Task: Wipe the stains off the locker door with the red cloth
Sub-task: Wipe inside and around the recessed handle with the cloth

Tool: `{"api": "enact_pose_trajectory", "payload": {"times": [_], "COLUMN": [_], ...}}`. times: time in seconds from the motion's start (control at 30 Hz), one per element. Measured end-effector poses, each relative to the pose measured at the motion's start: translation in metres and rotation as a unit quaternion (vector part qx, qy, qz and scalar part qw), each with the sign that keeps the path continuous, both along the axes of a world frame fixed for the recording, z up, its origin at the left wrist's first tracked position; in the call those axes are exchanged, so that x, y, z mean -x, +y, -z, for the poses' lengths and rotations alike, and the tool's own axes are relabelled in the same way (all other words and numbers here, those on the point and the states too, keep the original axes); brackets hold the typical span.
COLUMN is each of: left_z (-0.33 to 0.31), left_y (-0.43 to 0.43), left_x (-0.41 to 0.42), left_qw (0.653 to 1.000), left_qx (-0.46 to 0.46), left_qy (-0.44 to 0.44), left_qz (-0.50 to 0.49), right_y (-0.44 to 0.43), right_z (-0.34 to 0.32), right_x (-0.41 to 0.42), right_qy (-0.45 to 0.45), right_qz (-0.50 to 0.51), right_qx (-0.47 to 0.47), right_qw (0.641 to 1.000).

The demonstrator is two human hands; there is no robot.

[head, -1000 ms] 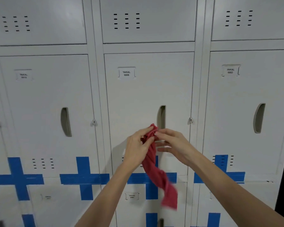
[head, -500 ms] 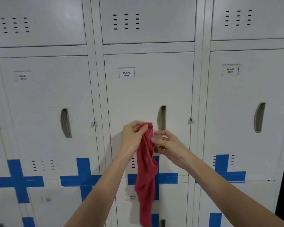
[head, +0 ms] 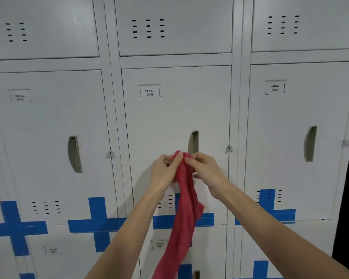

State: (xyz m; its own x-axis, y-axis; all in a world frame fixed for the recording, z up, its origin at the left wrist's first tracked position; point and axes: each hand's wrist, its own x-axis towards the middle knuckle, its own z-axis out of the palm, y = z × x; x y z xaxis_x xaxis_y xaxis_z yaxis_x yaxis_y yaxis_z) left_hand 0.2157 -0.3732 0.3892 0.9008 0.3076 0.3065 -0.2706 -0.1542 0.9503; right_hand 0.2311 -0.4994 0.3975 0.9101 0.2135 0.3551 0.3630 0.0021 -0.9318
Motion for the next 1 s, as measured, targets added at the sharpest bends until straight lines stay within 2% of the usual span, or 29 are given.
{"api": "enact_pose_trajectory", "payload": {"times": [0.1,0.2,0.27,0.37,0.53,0.67,0.73,0.8,0.83,0.9,0.93,1.0], "left_z": [0.010,0.012,0.010,-0.004,-0.045,-0.054,-0.041,-0.020,-0.009,0.008,0.013,0.013], "left_y": [0.004,0.010,0.009,0.002,-0.008,-0.027,-0.040,-0.048,-0.049,-0.046,-0.045,-0.050], "left_x": [0.010,0.009,0.006,0.000,-0.013,-0.017,-0.021,-0.033,-0.041,-0.061,-0.067,-0.070], "left_qw": [0.984,0.974,0.970,0.959,0.952,0.944,0.946,0.939,0.918,0.849,0.826,0.816], "left_qx": [0.073,0.141,0.200,0.282,0.258,0.178,0.086,-0.057,-0.152,-0.309,-0.342,-0.356], "left_qy": [0.110,0.096,0.063,-0.006,-0.131,-0.217,-0.261,-0.300,-0.319,-0.339,-0.335,-0.318], "left_qz": [0.121,0.151,0.122,0.020,-0.097,-0.171,-0.171,-0.160,-0.177,-0.262,-0.298,-0.326], "right_y": [-0.003,-0.008,-0.011,-0.018,-0.041,-0.053,-0.057,-0.059,-0.060,-0.062,-0.064,-0.065], "right_z": [0.002,0.001,-0.002,-0.005,-0.014,-0.020,-0.020,-0.018,-0.016,-0.014,-0.012,-0.009], "right_x": [-0.003,-0.004,-0.006,-0.010,-0.019,-0.026,-0.028,-0.030,-0.030,-0.032,-0.033,-0.035], "right_qy": [0.013,0.014,-0.006,-0.078,-0.141,-0.144,-0.142,-0.141,-0.141,-0.141,-0.139,-0.136], "right_qz": [-0.034,-0.046,-0.007,0.105,0.173,0.185,0.186,0.182,0.181,0.183,0.183,0.180], "right_qx": [-0.002,-0.010,-0.009,0.011,0.056,0.057,0.058,0.057,0.059,0.064,0.064,0.064], "right_qw": [0.999,0.999,1.000,0.991,0.973,0.971,0.971,0.971,0.972,0.971,0.971,0.972]}}
